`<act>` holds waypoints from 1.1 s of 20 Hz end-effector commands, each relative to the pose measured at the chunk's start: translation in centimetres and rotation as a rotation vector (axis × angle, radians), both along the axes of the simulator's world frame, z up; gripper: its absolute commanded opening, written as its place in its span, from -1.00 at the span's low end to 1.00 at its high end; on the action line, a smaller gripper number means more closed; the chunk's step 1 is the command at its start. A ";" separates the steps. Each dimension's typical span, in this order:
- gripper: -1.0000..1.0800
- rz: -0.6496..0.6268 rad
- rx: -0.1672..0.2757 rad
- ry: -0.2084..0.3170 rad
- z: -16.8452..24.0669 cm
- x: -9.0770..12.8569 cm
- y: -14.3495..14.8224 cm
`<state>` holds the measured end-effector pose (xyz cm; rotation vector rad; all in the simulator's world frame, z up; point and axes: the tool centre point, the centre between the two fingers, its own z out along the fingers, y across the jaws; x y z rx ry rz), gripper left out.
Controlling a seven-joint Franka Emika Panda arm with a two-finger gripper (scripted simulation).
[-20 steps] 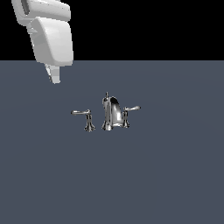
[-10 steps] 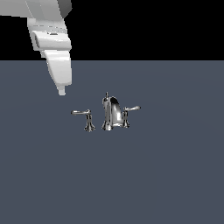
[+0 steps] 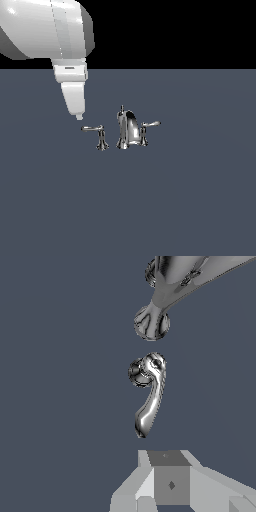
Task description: Turn on the faucet by rotating a designated handle.
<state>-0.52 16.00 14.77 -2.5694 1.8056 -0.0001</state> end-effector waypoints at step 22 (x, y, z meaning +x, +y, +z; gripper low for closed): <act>-1.00 -0.200 -0.001 0.001 -5.3 5.4 -1.1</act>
